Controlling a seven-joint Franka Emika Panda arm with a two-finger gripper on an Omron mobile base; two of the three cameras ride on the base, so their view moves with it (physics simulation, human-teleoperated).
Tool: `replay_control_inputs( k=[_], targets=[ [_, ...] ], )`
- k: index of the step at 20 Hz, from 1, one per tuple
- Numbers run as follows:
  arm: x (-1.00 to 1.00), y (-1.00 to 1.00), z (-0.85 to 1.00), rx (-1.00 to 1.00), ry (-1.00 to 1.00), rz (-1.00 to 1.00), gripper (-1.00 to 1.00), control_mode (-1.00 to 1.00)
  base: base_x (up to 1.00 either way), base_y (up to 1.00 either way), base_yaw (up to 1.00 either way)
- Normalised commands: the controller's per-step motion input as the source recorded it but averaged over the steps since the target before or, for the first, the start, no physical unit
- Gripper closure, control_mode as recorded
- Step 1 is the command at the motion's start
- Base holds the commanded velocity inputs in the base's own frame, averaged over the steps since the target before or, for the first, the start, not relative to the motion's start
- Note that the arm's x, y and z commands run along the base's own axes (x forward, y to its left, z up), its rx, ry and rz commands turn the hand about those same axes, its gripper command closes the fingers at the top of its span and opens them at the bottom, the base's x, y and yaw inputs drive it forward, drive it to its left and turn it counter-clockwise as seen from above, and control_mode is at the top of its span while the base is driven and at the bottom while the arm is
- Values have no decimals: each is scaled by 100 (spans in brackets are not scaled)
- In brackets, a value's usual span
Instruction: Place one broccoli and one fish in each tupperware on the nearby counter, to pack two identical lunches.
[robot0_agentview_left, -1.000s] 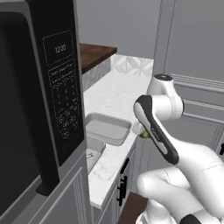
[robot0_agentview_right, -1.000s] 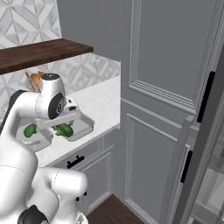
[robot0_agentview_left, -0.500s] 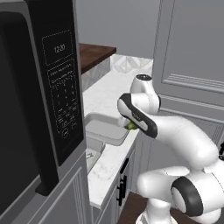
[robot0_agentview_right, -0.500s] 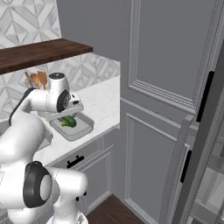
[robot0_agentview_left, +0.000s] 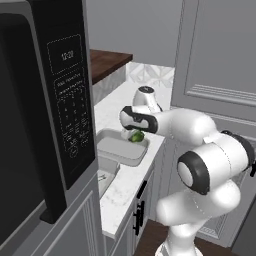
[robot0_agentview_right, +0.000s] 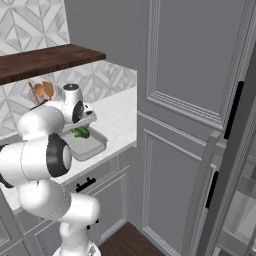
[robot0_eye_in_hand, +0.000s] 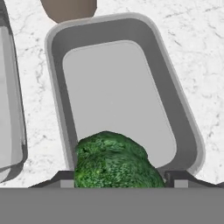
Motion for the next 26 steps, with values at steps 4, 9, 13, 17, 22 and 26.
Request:
replay_control_inputs(
  k=[4, 9, 13, 17, 22, 26],
  targets=[
    [27, 28, -23, 0, 0, 2, 100, -100, 0, 0, 0],
    [2, 25, -14, 0, 0, 2, 100, -100, 0, 0, 0],
    [8, 26, -13, 0, 0, 3, 100, -100, 0, 0, 0],
    [19, 26, -16, 0, -1, 3, 100, -100, 0, 0, 0],
    [38, 21, -10, 0, 0, 0, 100, -100, 0, 0, 0],
    [17, 13, -43, 0, 0, 0, 100, -100, 0, 0, 0]
  ],
)
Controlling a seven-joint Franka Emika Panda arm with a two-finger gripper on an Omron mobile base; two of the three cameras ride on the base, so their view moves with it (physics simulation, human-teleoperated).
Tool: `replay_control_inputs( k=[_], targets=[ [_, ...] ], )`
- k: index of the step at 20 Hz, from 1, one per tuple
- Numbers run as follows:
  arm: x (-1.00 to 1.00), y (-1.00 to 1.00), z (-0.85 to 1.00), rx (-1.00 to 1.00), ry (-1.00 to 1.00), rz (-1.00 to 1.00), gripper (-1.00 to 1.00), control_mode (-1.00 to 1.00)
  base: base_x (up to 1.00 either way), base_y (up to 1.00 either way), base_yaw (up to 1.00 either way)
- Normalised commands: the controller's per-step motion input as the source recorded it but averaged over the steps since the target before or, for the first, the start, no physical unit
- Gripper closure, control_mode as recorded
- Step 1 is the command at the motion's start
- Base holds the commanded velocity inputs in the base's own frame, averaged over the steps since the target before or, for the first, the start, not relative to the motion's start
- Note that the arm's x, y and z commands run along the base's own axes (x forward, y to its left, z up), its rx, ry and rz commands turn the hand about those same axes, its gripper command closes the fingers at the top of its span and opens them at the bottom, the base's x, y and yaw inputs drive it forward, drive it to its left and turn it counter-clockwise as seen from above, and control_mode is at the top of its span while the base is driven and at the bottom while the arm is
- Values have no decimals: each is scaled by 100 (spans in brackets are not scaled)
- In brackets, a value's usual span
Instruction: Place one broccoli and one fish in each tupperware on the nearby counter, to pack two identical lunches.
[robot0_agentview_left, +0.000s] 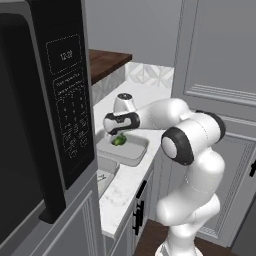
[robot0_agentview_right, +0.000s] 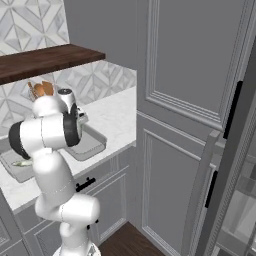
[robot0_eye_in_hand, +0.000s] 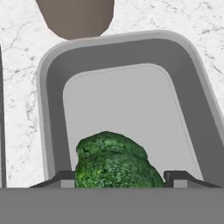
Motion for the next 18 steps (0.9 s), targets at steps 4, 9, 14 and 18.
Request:
replay_control_inputs(
  k=[4, 9, 14, 18],
  targets=[
    [3, 2, -26, 0, 0, 0, 100, -100, 0, 0, 0],
    [18, 6, -20, 0, 0, 1, -100, -100, 0, 0, 0],
    [13, 0, -5, 0, 0, 1, -100, -100, 0, 0, 0],
    [4, 0, 0, 0, 0, 0, -100, -100, 0, 0, 0]
  ],
)
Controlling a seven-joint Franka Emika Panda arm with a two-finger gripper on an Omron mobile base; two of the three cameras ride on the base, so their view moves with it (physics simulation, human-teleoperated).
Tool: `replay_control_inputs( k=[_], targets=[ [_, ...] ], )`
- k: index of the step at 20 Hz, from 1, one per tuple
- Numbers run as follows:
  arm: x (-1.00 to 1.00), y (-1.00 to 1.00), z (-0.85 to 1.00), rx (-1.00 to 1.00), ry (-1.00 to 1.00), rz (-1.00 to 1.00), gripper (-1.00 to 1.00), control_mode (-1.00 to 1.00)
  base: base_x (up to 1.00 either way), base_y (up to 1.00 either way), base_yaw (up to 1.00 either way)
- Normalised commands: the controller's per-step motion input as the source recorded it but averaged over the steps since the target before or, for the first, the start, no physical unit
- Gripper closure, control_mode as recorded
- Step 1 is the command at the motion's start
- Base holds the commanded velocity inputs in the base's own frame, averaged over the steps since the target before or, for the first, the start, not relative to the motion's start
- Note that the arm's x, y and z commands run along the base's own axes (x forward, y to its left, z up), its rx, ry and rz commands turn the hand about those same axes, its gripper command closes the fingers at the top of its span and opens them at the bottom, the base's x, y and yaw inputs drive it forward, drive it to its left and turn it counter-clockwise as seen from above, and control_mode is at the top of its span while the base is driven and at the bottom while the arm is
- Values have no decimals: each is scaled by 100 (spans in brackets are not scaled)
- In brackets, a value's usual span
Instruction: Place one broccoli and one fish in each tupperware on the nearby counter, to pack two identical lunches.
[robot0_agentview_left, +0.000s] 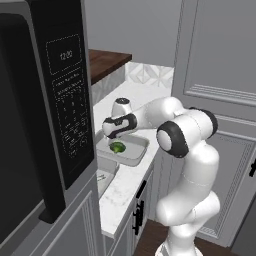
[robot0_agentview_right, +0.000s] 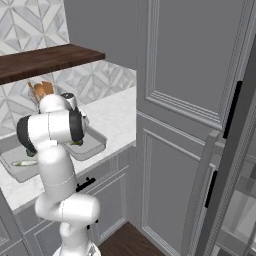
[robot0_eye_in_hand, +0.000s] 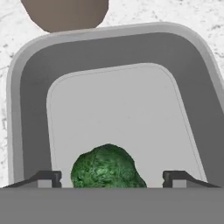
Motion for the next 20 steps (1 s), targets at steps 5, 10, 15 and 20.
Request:
replay_control_inputs(
  k=[5, 10, 15, 20],
  targets=[
    [-6, 0, 31, 0, -2, 0, -100, -100, 0, 0, 0],
    [-73, -32, 58, 2, -4, 0, -100, -100, 0, 0, 0],
    [-100, -53, 22, 1, 0, -6, -100, -100, 0, 0, 0],
    [-87, -39, 43, 0, 0, -10, -100, -100, 0, 0, 0]
  ],
)
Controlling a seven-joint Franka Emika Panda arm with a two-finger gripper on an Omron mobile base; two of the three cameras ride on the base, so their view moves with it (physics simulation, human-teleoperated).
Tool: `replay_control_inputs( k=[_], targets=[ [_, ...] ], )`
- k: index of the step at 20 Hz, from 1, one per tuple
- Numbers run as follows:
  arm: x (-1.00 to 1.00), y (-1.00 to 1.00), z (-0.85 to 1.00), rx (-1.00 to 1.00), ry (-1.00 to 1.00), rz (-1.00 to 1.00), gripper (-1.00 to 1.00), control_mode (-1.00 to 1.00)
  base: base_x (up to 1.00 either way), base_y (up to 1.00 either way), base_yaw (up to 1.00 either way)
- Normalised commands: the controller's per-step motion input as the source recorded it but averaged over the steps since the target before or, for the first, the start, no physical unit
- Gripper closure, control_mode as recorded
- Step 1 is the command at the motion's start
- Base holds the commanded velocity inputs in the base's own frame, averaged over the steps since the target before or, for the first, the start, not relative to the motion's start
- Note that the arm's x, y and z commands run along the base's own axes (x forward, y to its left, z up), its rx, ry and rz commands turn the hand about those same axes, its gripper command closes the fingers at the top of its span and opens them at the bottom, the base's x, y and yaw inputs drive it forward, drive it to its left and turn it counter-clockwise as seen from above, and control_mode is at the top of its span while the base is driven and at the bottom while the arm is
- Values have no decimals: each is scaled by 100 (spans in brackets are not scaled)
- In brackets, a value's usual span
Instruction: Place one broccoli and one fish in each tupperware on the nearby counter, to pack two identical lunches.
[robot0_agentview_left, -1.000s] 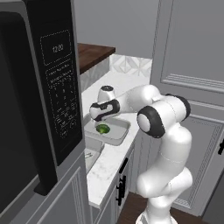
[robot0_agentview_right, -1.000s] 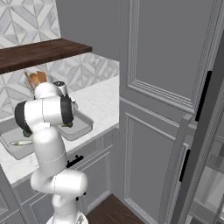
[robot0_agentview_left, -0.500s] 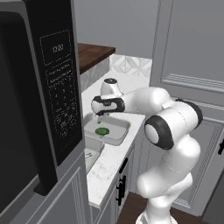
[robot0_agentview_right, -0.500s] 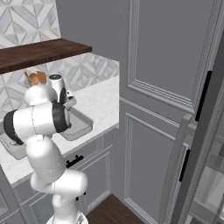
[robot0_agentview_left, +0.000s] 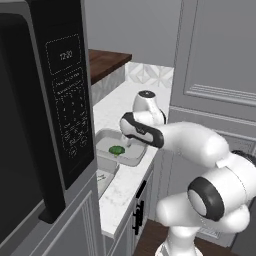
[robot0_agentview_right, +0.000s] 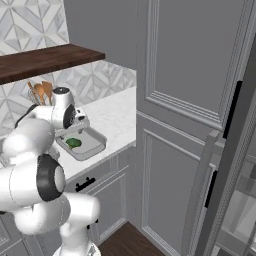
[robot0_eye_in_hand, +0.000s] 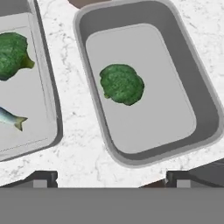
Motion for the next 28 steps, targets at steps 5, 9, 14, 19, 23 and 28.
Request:
replay_control_inputs(
  k=[5, 9, 14, 19, 23, 28],
  targets=[
    [-63, -35, 39, 0, 4, -19, -100, -100, 0, 0, 0],
    [-85, -48, 26, 0, 2, -27, -100, -100, 0, 0, 0],
    [-96, -49, 33, 1, 0, -27, -100, -100, 0, 0, 0],
    [-99, -50, 57, 5, 0, -17, -100, -100, 0, 0, 0],
    [-100, -36, 52, 5, -2, -7, -100, -100, 0, 0, 0],
    [-100, -2, 60, 1, -16, -1, -100, -100, 0, 0, 0]
  ],
)
